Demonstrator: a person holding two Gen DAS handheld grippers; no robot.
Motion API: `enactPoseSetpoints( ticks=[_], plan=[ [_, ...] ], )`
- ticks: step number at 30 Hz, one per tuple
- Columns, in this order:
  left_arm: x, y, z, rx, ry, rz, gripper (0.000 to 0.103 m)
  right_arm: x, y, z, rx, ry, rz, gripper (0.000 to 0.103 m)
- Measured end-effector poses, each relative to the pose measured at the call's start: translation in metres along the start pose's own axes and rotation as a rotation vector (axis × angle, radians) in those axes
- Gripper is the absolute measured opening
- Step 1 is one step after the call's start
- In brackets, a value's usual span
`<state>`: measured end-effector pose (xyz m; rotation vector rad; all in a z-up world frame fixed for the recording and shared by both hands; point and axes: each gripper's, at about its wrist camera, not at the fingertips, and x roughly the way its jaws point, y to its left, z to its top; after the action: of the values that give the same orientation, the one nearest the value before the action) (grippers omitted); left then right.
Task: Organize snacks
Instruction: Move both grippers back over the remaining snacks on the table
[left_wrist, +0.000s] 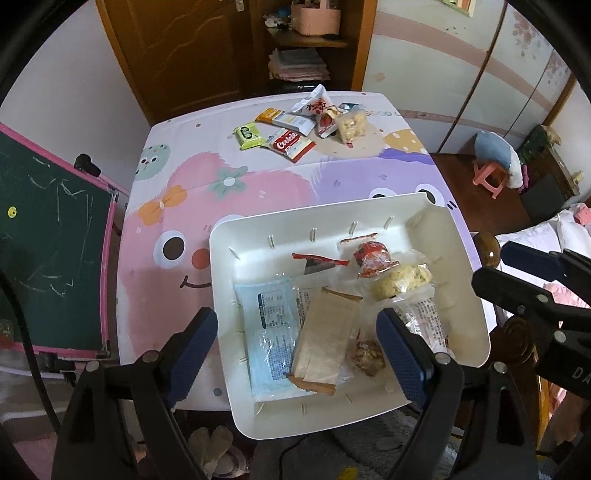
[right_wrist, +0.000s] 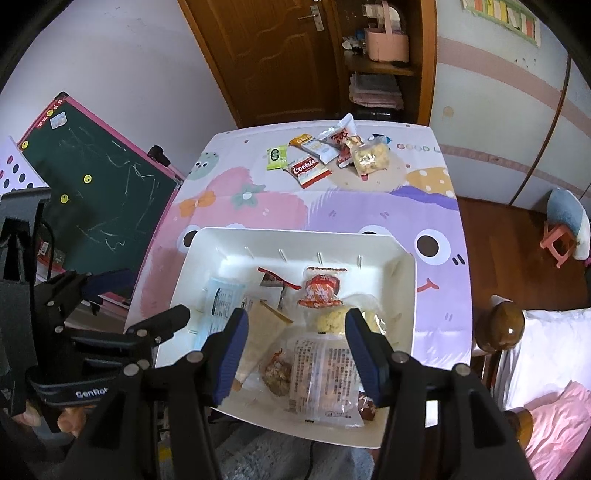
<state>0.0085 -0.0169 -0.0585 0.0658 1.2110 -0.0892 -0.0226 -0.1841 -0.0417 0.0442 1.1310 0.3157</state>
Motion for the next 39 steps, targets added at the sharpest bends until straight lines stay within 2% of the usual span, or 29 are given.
enactPoseSetpoints(
  ticks=[17,27,30,32,39],
  plan=[
    [0.019,0.008,0.023,-0.003,0.036,-0.029,0.087,0.021,-0.012,0.018,0.042,0.042,0.009,0.055],
    [0.051,0.033,0.055,-0.014,0.091,-0.033,0.087,0.055,-0.010,0.052,0.060,0.079,0.019,0.055],
    [0.058,0.044,0.077,0.005,0.081,-0.027,0.087,0.067,-0.012,0.077,0.056,0.080,0.012,0.055],
    [0.059,0.052,0.096,0.025,0.063,-0.017,0.087,0.072,-0.012,0.094,0.036,0.072,-0.008,0.059],
    [0.076,0.088,0.198,0.075,-0.037,0.004,0.087,0.095,-0.015,0.178,-0.061,0.015,-0.052,0.074]
  ],
)
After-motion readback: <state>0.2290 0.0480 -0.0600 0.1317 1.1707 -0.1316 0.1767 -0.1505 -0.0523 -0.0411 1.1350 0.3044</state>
